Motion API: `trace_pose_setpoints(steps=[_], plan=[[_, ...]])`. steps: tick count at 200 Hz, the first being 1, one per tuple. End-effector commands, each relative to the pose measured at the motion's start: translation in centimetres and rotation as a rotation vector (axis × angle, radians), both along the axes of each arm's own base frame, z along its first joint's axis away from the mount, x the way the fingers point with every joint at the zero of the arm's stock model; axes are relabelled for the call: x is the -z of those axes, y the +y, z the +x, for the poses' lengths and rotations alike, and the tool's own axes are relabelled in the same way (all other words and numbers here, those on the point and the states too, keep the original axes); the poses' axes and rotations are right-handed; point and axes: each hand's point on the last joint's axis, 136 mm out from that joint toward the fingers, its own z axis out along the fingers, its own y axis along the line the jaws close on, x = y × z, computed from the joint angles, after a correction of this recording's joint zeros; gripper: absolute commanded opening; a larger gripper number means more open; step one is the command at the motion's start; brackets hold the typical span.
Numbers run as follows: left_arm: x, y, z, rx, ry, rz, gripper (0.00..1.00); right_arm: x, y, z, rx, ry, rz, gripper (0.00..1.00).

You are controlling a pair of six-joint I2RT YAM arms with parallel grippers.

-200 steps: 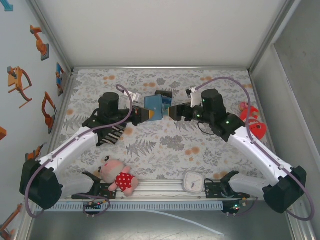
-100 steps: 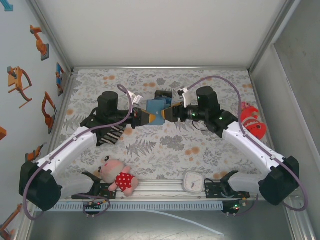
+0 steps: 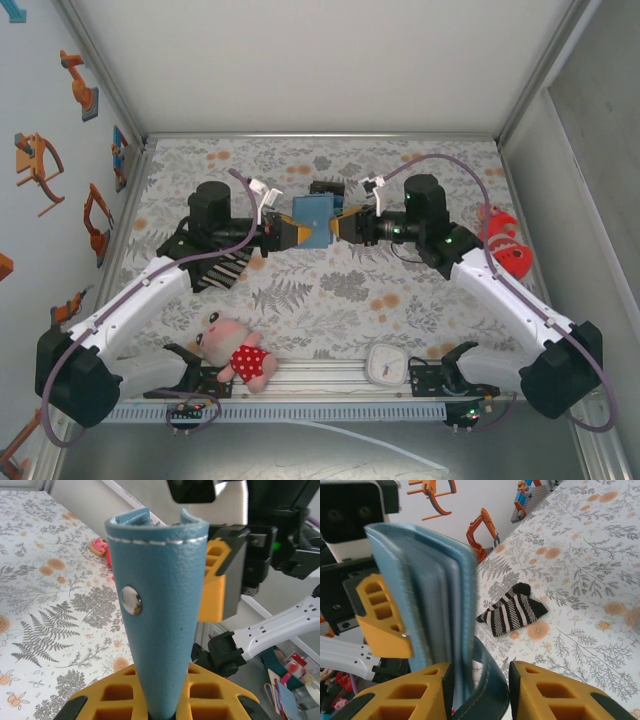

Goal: Take the credit cards out of the card holder

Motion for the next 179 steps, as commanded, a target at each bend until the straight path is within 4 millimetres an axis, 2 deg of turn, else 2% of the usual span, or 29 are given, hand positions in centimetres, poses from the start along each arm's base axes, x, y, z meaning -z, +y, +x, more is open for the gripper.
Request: trace_pose_setpoints(steps=[1, 73, 179], plan=[[-2.2, 0.1, -0.9, 0.045, -0.061, -0.065, 0.0, -0.9, -0.2, -0.6, -0.024, -0.028, 0.036, 0.33], [-2.4, -0.1, -1.0, 0.059, -0.046, -0.084, 0.0, -1.8, 0.2, -1.4, -0.087, -0.03, 0.102, 0.34], [-3.0, -0.7, -1.1, 0.088, -0.033, -0.135, 0.0, -1.8, 1.1, -1.8, -0.152, 0.014, 0.168, 0.34]])
